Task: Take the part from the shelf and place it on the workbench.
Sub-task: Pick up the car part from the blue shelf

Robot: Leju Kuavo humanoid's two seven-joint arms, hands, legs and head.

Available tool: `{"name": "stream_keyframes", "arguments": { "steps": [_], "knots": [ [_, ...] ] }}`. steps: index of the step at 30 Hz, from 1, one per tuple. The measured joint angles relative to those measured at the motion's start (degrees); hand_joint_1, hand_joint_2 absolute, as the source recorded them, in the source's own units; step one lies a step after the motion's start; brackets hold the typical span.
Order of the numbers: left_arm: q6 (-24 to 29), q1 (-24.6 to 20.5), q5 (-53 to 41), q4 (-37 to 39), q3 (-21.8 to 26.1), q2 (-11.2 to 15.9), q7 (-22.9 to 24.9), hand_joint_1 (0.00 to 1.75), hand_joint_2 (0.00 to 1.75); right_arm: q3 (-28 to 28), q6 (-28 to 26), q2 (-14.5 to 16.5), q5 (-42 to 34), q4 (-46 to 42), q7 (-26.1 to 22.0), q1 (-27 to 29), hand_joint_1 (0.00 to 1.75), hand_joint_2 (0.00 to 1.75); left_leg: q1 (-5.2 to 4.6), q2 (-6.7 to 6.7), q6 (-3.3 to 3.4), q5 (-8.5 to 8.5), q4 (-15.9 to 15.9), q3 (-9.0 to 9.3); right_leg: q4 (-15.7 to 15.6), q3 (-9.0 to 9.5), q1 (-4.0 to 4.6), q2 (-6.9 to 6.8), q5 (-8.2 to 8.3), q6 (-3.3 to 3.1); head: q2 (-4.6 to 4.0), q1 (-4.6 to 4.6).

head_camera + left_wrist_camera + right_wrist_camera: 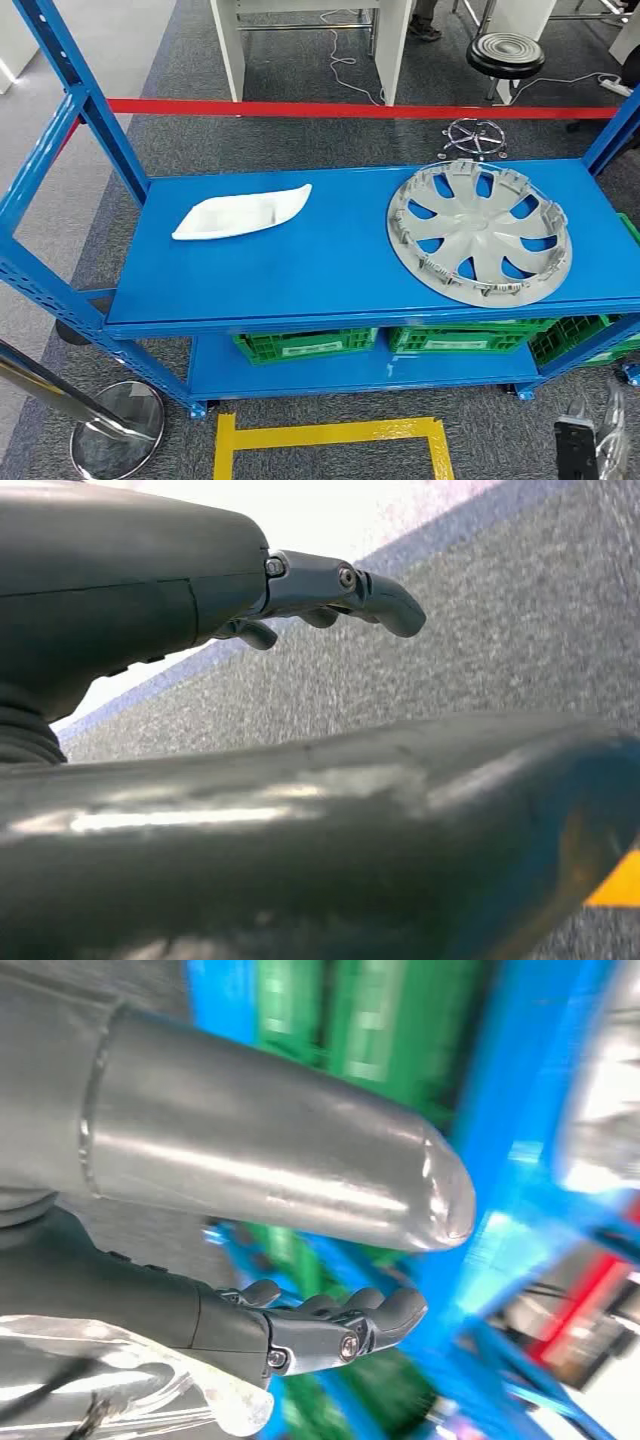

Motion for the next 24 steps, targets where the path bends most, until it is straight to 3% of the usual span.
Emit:
{"name": "stream_keyframes", "arguments": {
  "steps": [5,11,20,24],
  "knots": [
    [-3.8,0.0,1.3,0.0,0.0,0.1,-4.3,0.00,0.00,7.9,-2.6,-2.4,-2.2,-6.2,0.9,1.8,0.00,0.00,0.00,0.01,0.00,0.00,0.0,0.01,0.0,0.00,0.00,0.00,0.01,0.00,0.00,-0.02],
    [-8.5,-0.1,1.4,0.0,0.0,0.5,-9.0,0.00,0.00,17.3,-9.9,-8.7,-2.6,-10.3,3.1,1.5,0.00,0.00,0.00,0.02,0.01,0.01,0.0,0.01,0.0,0.01,0.00,0.02,0.03,0.00,0.00,-0.01],
    [-11.2,-0.1,0.1,0.0,0.0,1.6,-11.5,0.00,0.00,27.6,-9.2,-18.8,-1.1,-10.8,8.7,-1.3,0.00,0.00,0.00,0.01,0.01,0.01,0.0,0.00,0.0,0.00,0.00,0.00,0.03,0.01,0.00,-0.02],
    [-11.5,-0.1,-0.2,0.0,0.0,1.8,-11.8,0.00,0.00,29.4,-8.8,-21.6,-1.1,-10.3,9.8,-2.3,0.00,1.75,0.00,0.01,0.01,0.01,0.0,0.00,0.0,0.00,0.00,0.00,0.03,0.00,0.00,-0.02]
  ]
}}
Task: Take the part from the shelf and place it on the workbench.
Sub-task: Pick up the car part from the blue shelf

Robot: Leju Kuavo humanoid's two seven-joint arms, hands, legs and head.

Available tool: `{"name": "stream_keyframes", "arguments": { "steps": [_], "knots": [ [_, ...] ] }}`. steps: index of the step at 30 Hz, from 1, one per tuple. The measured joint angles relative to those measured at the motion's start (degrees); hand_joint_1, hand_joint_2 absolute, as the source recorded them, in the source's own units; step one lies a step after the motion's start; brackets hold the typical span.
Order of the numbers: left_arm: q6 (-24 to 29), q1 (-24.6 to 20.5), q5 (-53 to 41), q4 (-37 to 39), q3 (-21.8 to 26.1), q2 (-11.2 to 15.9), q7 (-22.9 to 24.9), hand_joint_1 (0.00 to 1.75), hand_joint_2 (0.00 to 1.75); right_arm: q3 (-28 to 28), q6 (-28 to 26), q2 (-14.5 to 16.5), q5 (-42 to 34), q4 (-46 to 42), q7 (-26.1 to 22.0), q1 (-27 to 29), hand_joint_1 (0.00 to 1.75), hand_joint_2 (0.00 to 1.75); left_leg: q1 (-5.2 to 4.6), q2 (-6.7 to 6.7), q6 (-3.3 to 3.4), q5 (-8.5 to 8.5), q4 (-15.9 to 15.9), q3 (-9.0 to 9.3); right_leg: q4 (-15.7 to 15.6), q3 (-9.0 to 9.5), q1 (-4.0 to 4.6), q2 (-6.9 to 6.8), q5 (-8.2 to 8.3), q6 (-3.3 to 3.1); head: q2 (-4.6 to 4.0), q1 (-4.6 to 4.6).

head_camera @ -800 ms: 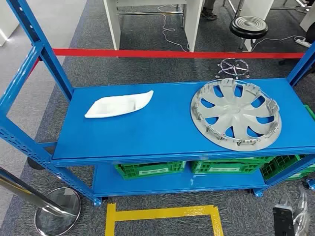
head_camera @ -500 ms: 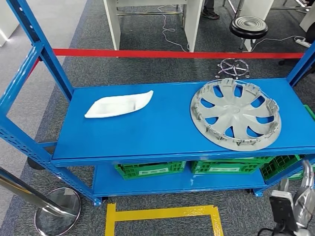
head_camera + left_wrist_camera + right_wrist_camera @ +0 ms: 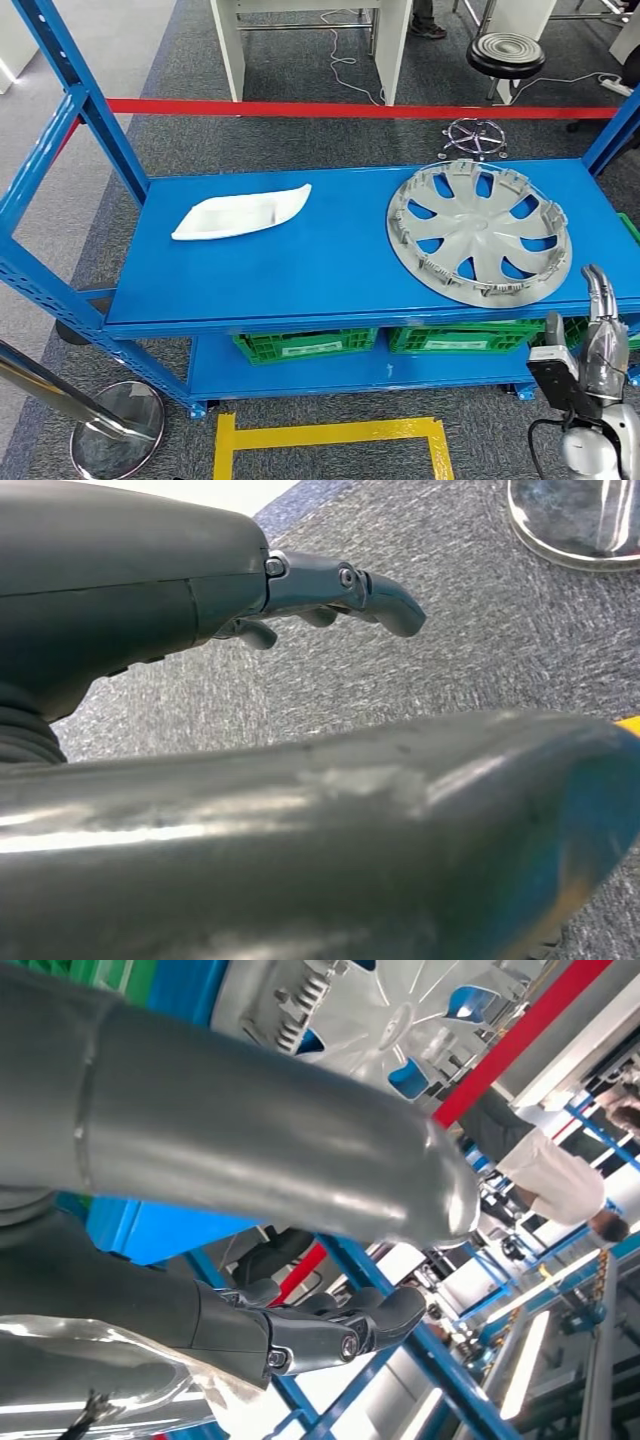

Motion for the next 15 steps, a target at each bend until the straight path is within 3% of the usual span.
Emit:
{"name": "stream_keyframes", "arguments": {
  "steps": [10,15],
  "knots": [
    [-0.8,-0.1,-1.5,0.0,-0.1,0.2,-0.1,0.00,0.00,2.1,1.2,-5.3,2.3,4.0,3.8,-2.8,0.00,1.75,0.00,0.00,0.00,0.00,0.0,-0.01,0.0,-0.01,0.00,0.00,0.01,0.00,0.00,0.01],
    [-0.8,-0.1,-2.7,0.0,-0.3,0.3,0.3,0.00,0.00,2.6,1.0,-6.5,4.7,6.6,6.0,-4.9,0.00,1.75,0.00,0.00,0.01,0.01,0.0,-0.01,0.0,-0.01,0.00,0.00,0.03,0.01,0.00,-0.01]
  ]
}}
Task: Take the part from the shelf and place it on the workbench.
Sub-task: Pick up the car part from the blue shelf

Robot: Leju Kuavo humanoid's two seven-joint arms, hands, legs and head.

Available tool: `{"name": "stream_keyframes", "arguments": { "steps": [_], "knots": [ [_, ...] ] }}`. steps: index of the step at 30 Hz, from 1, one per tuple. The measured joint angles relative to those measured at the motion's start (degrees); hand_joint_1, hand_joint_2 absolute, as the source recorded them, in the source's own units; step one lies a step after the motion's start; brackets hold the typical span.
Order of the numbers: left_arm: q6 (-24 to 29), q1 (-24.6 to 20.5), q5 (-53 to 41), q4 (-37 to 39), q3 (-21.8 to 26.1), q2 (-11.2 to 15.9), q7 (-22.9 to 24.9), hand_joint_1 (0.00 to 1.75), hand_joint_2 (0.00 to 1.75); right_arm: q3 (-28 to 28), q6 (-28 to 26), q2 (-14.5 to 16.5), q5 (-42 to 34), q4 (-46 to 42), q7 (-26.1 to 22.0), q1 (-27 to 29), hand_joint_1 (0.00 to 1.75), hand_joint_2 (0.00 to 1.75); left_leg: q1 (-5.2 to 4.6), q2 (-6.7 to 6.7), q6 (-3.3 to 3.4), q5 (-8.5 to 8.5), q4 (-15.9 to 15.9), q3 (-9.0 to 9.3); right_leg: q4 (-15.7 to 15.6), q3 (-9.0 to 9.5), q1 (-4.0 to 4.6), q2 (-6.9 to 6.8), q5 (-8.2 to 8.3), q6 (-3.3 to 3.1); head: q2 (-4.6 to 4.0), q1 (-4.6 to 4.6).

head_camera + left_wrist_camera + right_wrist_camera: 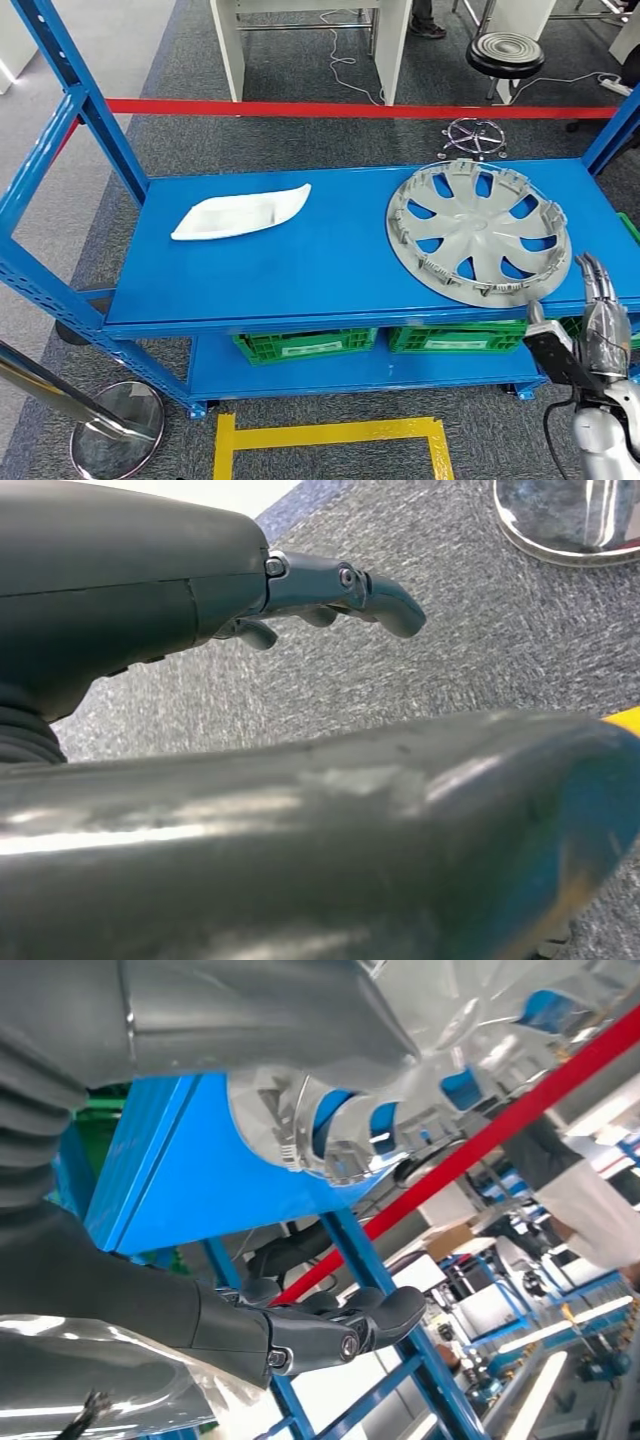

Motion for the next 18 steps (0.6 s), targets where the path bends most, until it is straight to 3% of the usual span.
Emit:
{"name": "stream_keyframes", "arguments": {
  "steps": [7,18],
  "knots": [
    [0.0,-0.2,-1.3,0.0,-0.4,0.0,0.8,0.00,0.00,2.3,0.6,-1.5,4.7,3.8,2.0,-3.5,0.00,1.75,0.00,0.00,0.00,0.00,0.0,-0.01,0.0,0.00,0.00,0.00,0.00,0.00,0.00,0.00],
    [-0.1,-0.3,-2.3,0.0,-1.3,0.1,1.0,0.00,0.00,9.9,13.1,-6.4,2.1,5.4,-0.4,-6.1,0.00,1.75,0.00,-0.01,0.00,0.00,0.0,-0.01,0.0,0.00,0.00,-0.02,0.01,0.01,0.00,0.00]
  ]
}}
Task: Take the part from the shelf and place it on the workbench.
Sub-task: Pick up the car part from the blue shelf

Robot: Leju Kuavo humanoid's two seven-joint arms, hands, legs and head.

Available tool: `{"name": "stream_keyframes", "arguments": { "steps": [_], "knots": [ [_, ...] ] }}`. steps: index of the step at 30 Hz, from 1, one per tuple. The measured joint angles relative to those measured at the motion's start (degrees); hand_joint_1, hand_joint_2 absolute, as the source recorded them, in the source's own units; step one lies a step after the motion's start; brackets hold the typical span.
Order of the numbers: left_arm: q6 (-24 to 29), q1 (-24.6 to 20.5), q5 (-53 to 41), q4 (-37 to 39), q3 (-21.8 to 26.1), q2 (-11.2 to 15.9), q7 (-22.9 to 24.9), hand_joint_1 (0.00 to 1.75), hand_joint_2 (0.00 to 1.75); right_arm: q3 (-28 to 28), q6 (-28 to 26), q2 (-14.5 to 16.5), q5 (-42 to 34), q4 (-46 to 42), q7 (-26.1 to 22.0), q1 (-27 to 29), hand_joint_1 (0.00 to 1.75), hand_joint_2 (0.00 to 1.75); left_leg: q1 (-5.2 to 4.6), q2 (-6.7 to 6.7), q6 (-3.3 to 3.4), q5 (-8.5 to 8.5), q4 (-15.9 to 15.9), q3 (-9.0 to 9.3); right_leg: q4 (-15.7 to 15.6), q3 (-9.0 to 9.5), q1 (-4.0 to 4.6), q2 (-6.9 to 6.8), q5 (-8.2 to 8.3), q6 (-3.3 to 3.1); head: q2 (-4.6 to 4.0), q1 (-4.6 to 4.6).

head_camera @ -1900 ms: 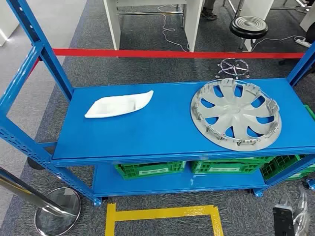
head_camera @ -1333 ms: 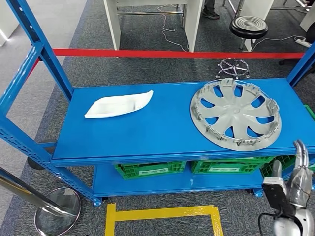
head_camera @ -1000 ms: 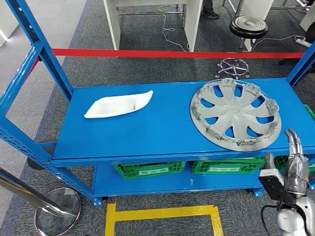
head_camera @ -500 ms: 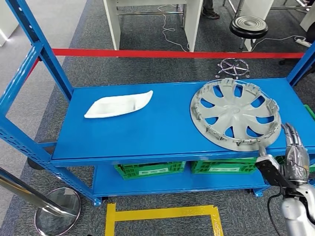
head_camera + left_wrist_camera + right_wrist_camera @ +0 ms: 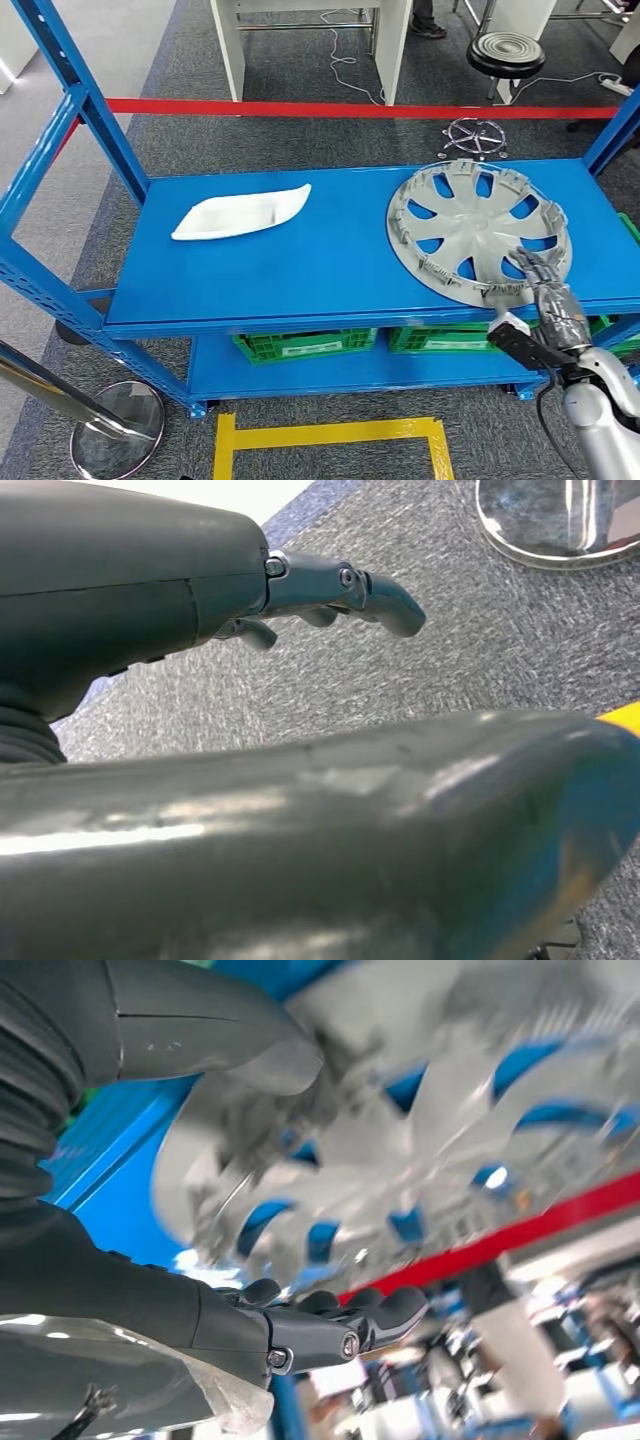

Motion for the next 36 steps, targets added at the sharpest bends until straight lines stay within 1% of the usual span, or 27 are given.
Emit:
{"name": "stream_keyframes", "arguments": {
  "steps": [4,10,12,15,18,21,24,28,33,36],
  "knots": [
    [0.0,0.0,-0.3,0.0,0.0,0.0,0.0,0.00,0.00,3.1,3.3,-1.8,-1.1,0.0,0.1,-0.2,0.00,1.75,0.00,0.00,0.00,0.00,0.0,0.00,0.0,0.00,0.00,0.00,0.00,0.00,0.00,0.00],
    [0.0,0.0,-0.6,0.0,-0.1,0.0,0.0,0.00,0.00,6.4,6.1,-4.1,-1.6,-0.1,1.1,-0.5,0.00,1.75,0.00,0.00,0.00,0.00,0.0,0.00,0.0,0.01,0.00,0.00,0.00,0.00,0.00,0.01],
    [-0.1,0.0,-0.8,0.0,-0.1,0.0,-0.1,0.00,0.00,7.9,8.2,-5.5,-2.0,-0.2,2.3,-0.8,0.00,1.75,-0.01,0.00,0.00,0.00,0.0,-0.01,0.0,0.01,-0.01,0.00,0.00,0.01,0.00,0.01],
    [-0.2,0.0,-0.9,0.0,-0.1,0.0,-0.1,0.00,0.00,10.3,10.5,-8.4,-2.7,-0.5,4.2,-1.6,0.00,1.75,-0.04,0.00,0.01,0.00,0.0,0.00,0.0,0.01,-0.04,-0.01,0.01,0.01,0.00,0.01],
    [-0.3,0.0,-1.0,0.0,-0.1,0.0,-0.1,0.00,0.00,11.9,11.1,-10.6,-2.7,-0.6,5.2,-2.3,0.00,1.75,-0.04,0.00,0.01,0.00,0.0,0.00,0.0,0.01,-0.04,-0.01,0.01,0.01,0.00,0.01],
    [-0.5,0.0,-1.1,0.0,-0.1,0.0,-0.1,0.00,0.00,13.1,10.7,-12.0,-0.9,-0.8,7.4,-2.6,0.00,1.75,-0.04,-0.01,0.01,0.00,0.0,0.00,0.0,0.01,-0.04,-0.01,0.01,0.01,0.00,0.01],
    [-1.0,0.0,-1.4,0.0,-0.1,0.0,0.2,0.00,0.00,14.1,8.9,-12.7,2.1,-1.0,10.4,-3.1,0.00,1.75,-0.04,0.00,0.01,0.01,0.0,0.00,0.0,0.01,-0.04,0.00,0.01,0.01,0.00,0.01],
    [-1.5,-0.1,-2.1,0.0,-0.1,0.0,0.6,0.00,0.00,14.9,7.3,-13.0,4.8,-0.5,12.5,-5.0,0.00,1.75,-0.04,0.01,0.01,0.01,0.0,0.00,0.0,0.00,-0.04,0.02,0.01,0.01,0.00,0.00],
    [-2.2,-0.1,-3.1,0.0,-0.4,0.0,1.0,0.00,0.00,15.5,3.8,-12.7,9.3,1.9,12.8,-8.7,0.00,1.75,-0.04,0.00,0.06,0.04,0.0,-0.01,0.0,0.01,-0.04,0.01,0.03,0.03,0.00,0.01],
    [-2.3,-0.2,-3.6,0.0,-0.6,0.0,1.0,0.00,0.00,16.0,5.5,-12.4,9.9,4.5,11.8,-11.4,0.00,1.75,-0.04,0.00,0.06,0.05,0.0,-0.01,0.0,0.01,-0.04,0.01,0.04,0.05,0.00,0.01]
  ]
}}
